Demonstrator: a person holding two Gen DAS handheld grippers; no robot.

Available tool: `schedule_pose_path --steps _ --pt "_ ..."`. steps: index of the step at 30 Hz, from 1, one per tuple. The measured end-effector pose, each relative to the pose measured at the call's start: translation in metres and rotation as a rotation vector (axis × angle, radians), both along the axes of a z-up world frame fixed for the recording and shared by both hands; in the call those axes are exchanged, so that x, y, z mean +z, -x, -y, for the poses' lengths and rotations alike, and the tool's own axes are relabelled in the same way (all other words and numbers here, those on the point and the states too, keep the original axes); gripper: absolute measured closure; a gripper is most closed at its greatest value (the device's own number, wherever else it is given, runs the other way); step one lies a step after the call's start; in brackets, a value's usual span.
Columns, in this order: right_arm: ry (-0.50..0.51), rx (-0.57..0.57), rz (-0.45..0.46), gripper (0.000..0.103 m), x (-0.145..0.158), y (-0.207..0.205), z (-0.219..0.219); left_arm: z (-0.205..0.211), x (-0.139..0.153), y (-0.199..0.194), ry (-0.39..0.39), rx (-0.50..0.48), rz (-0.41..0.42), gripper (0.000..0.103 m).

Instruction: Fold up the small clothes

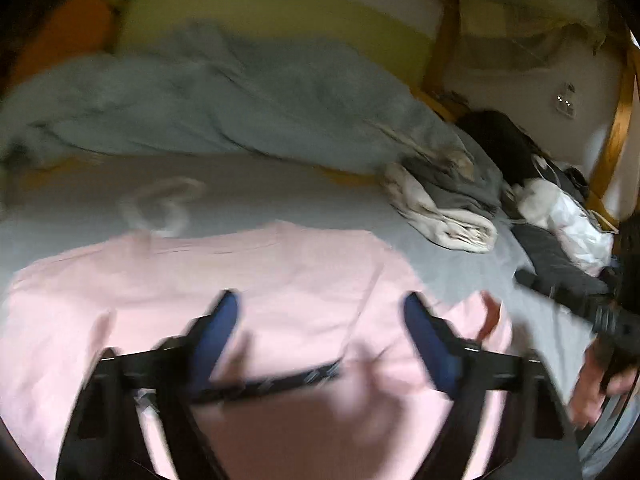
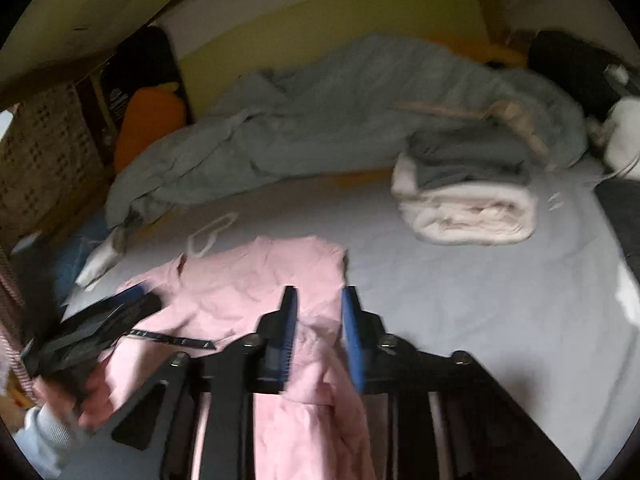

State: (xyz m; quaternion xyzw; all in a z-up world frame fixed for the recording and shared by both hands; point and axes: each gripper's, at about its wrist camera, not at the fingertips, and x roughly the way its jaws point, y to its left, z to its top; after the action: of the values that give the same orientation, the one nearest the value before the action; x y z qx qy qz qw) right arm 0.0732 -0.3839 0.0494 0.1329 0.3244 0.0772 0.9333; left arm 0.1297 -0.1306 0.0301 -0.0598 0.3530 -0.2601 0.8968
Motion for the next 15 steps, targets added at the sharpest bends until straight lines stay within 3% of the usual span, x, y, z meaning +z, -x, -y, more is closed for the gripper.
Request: schedule_pose_path --steps 1,3,5,9,12,14,15 --pt "-0.029 0.024 -0.034 0.083 -0.007 -0.004 0.0 0.011 -0.004 -0.018 0.016 -0.04 -0.061 0.054" --pt "-0.027 0.043 -0.078 0.083 -0.017 -0.007 -0.004 0.034 -0.016 -0.051 0.047 -0.078 -0.183 0.067" --pt "0.023 0.062 -0.133 0.083 -0.03 -0.002 -0.012 0.059 -0.025 -0.074 0.026 -0.093 -0.244 0.067" --pt "0.035 0.138 -0.199 0.083 -0.045 0.011 -0.026 0.104 -0.045 -0.101 -0.019 -0.222 -0.368 0.066" --pt "0.005 0.163 -0.257 0.083 -0.053 0.014 -0.028 0.121 -0.049 -0.108 0.015 -0.282 -0.414 0.067" --pt "-0.037 0.184 -0.279 0.083 -0.054 0.019 -0.027 0.126 -0.048 -0.109 -0.012 -0.261 -0.381 0.103" --pt "-0.048 0.196 -0.289 0.083 -0.056 0.022 -0.028 0.127 -0.045 -0.111 -0.029 -0.252 -0.345 0.103"
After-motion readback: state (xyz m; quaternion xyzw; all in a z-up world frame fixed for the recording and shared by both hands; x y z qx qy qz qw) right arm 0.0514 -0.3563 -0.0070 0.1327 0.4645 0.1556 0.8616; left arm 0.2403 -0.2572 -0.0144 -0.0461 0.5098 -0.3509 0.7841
